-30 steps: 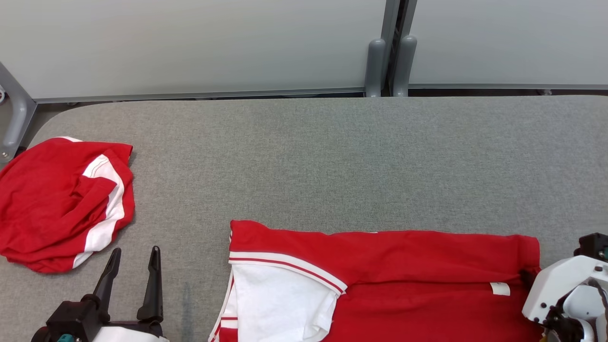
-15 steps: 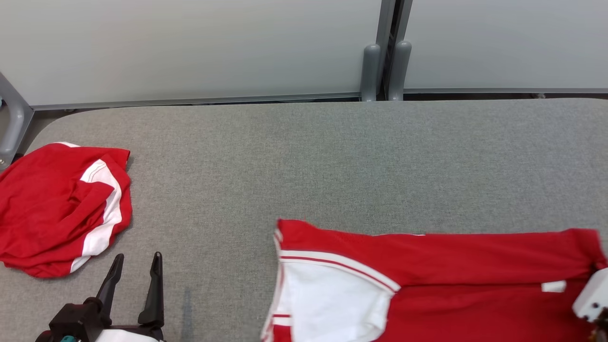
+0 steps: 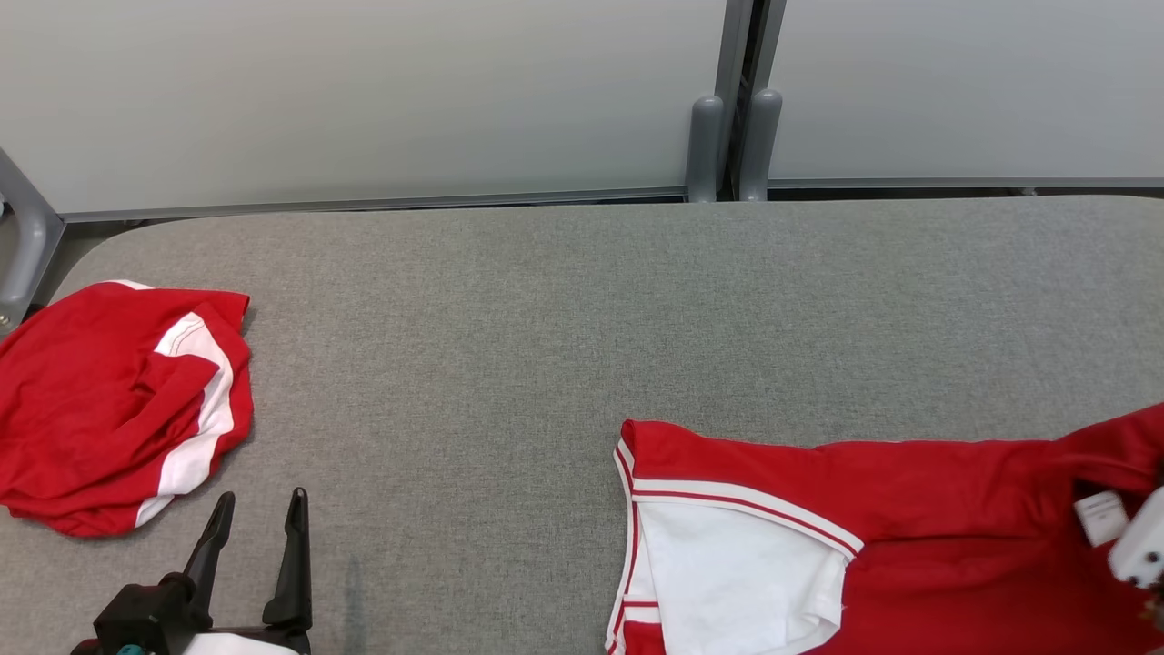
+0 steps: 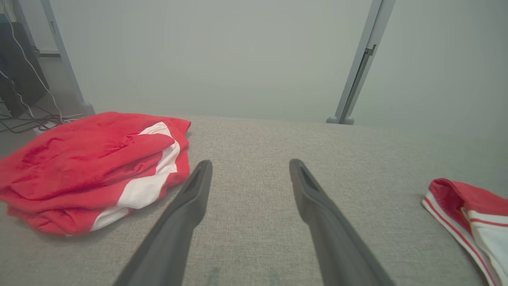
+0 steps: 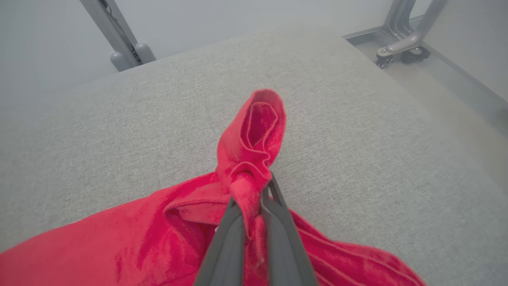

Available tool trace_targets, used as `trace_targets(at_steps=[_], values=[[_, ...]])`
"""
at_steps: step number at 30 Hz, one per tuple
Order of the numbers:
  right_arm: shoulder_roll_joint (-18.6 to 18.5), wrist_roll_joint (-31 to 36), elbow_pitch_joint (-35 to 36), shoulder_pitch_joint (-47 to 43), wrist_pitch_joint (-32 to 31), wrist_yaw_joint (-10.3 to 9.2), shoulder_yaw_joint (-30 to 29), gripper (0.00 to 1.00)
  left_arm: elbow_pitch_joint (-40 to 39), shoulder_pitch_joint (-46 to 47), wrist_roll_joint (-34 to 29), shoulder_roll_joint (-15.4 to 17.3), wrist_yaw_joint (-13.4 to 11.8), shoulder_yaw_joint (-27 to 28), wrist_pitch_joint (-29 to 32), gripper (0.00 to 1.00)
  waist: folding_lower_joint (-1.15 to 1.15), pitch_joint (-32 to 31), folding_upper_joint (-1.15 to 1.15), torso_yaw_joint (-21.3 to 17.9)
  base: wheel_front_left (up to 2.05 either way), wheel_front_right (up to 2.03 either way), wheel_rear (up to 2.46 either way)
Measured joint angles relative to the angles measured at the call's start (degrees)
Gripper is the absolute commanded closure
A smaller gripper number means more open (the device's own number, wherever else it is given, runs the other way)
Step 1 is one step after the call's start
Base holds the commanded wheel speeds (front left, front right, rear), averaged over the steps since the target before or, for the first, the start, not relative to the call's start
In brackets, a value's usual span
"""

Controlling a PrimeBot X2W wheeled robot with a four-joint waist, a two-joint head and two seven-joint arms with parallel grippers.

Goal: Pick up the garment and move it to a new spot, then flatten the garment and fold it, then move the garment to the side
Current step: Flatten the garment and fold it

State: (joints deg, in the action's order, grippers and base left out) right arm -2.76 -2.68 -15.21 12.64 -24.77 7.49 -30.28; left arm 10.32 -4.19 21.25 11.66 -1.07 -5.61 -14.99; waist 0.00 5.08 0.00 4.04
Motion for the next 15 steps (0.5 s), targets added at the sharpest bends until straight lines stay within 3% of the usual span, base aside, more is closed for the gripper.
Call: trace_targets(at_steps=[9,15], values=[[0.1,-15.4,6.6,-7.3,-1.9,0.00,26.1,1.00,0.8,0.0,0.5,-0.4,0.1,0.1,0.0,0.00,0.00,0.1,0.00,0.5,0.00,0.00,0.00],[0.0,-19.4,7.1,-7.0,-1.2,0.00,37.2,1.00,1.3,0.3,0.5,-0.6,0.5,-0.5,0.0,0.00,0.00,0.7,0.00,1.3,0.00,0.00,0.00]])
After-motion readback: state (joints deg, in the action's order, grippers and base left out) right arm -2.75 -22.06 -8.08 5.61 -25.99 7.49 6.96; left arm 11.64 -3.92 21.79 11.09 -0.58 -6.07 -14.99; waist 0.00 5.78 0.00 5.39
